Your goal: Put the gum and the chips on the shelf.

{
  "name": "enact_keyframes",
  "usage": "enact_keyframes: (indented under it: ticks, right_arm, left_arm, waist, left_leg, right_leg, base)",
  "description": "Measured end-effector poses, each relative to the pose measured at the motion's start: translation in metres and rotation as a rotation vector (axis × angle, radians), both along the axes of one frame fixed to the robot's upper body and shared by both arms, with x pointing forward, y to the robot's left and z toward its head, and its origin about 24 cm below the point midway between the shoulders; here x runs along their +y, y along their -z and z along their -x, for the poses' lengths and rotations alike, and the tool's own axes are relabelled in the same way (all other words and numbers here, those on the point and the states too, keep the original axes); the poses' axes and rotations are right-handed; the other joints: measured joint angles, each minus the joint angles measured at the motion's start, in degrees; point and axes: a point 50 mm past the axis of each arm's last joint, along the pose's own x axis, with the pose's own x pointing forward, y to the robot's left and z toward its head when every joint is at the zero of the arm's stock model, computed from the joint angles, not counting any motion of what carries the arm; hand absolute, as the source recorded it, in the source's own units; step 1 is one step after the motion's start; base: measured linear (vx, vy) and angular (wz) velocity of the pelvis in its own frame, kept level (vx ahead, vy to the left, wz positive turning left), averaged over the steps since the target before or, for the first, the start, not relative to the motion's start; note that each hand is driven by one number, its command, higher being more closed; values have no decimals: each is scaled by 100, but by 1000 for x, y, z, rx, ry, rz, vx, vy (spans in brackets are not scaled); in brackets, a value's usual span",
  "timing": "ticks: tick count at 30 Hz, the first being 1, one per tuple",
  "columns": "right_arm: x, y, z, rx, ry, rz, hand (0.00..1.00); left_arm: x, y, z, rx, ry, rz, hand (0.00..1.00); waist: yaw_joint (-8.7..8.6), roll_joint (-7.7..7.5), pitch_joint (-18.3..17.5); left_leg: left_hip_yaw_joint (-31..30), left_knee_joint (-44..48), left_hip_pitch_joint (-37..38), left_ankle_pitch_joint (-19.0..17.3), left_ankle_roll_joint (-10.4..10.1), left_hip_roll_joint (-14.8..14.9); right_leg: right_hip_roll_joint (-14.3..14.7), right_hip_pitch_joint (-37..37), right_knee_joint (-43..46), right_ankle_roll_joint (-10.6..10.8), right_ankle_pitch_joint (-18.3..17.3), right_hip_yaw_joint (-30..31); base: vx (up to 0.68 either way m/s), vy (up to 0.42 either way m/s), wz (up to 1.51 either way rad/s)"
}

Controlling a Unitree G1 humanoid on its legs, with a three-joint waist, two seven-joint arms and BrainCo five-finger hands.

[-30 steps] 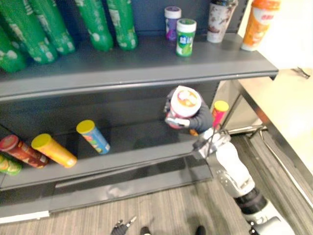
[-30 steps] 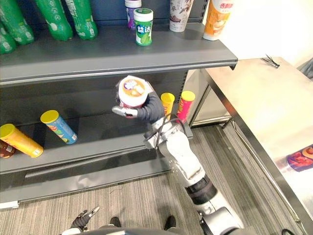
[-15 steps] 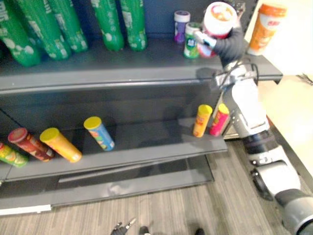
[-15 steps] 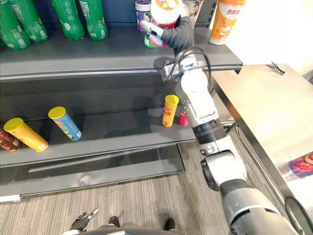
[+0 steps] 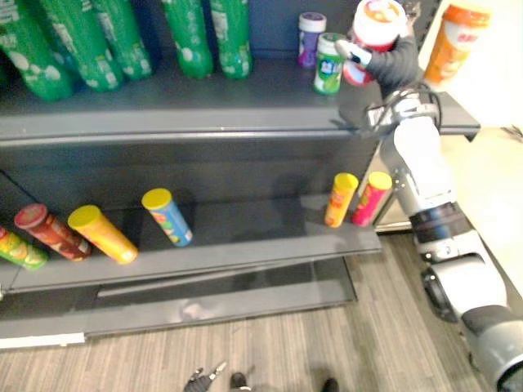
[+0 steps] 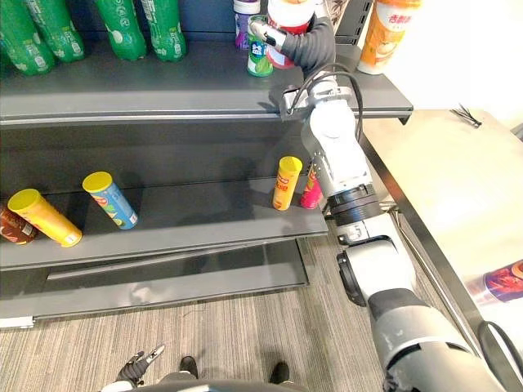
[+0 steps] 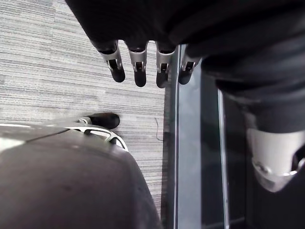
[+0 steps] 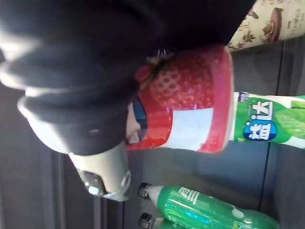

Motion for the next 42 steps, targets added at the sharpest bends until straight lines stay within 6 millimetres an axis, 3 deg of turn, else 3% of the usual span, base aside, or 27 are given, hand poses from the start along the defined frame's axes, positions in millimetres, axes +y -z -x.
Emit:
enact_keyframes:
  ticks: [9,24,25,42]
  right_arm:
    - [1,26,-9,113,4,2,100]
    - [-4,16,-10,66,60,20,100]
    - [-3,15,-10,63,58,21,0]
    - [3,15,-6,36,20,49,0]
  left_arm:
    - [2,-3,-7,-20,35,-13,0]
    - [4,-5,-17,-44,38,-19,0]
    - [4,-5,-17,-45,38,-20,0]
    - [5,-6,-20,-52,32,-25,0]
  waist:
    - [9,-57,137]
    - [129,-110,287]
    - [130,-116,303]
    - [125,-153,390]
  left_leg:
    - [2,0,-13,3,-6,15]
    - [-42,-6,-100,20,-1,15]
    - [-38,-1,-99,20,0,14]
    - [-3,6,5,18,-3,20]
  right_leg:
    - [-4,-4,-20,0,0,2]
    - [-7,-63,-11,-1,-1,-37]
    - [-11,-66,-7,-1,-1,-32]
    - [-4,14,-13,-1,-1,1]
  base:
    - [0,0,0]
    - [0,0,1]
    - [0,0,0]
    - [0,0,0]
